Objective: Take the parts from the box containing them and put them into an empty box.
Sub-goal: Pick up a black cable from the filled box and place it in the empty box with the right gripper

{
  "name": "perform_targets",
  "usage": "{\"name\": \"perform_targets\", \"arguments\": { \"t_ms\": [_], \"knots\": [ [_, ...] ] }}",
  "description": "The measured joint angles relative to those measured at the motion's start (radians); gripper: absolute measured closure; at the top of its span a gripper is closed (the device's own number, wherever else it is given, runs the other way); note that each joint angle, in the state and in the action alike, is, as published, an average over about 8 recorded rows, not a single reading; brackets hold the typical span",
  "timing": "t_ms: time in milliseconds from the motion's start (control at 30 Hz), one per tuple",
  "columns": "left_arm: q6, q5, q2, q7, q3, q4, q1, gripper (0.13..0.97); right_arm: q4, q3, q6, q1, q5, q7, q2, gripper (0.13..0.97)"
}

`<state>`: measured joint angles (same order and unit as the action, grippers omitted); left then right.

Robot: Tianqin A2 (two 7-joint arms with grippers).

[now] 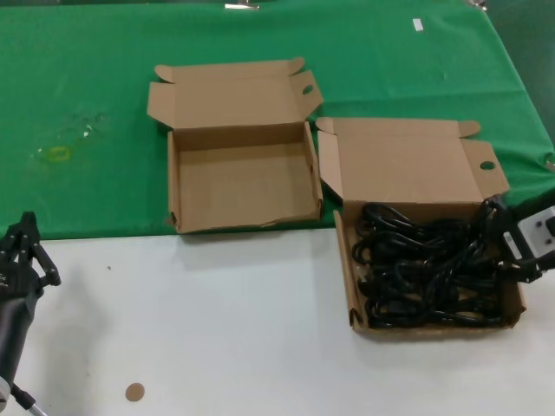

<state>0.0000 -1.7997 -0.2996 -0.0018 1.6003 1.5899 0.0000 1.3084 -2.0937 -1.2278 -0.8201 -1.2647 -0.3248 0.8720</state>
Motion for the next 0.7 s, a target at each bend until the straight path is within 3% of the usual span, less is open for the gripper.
{"name": "perform_targets", "arguments": {
  "t_ms": [367,700],
  "knots": [
    [0.0,0.0,0.0,0.0,0.0,0.0,0.0,0.953,0.033,0.006,-0.049,-0.098,0.025,0.084,-0.019,0.885],
    [0.0,0.0,0.0,0.0,0.0,0.0,0.0,0.953,-0.009,-0.038,-0.036,-0.221,0.083,0.142,-0.16,0.896]
  ]
}}
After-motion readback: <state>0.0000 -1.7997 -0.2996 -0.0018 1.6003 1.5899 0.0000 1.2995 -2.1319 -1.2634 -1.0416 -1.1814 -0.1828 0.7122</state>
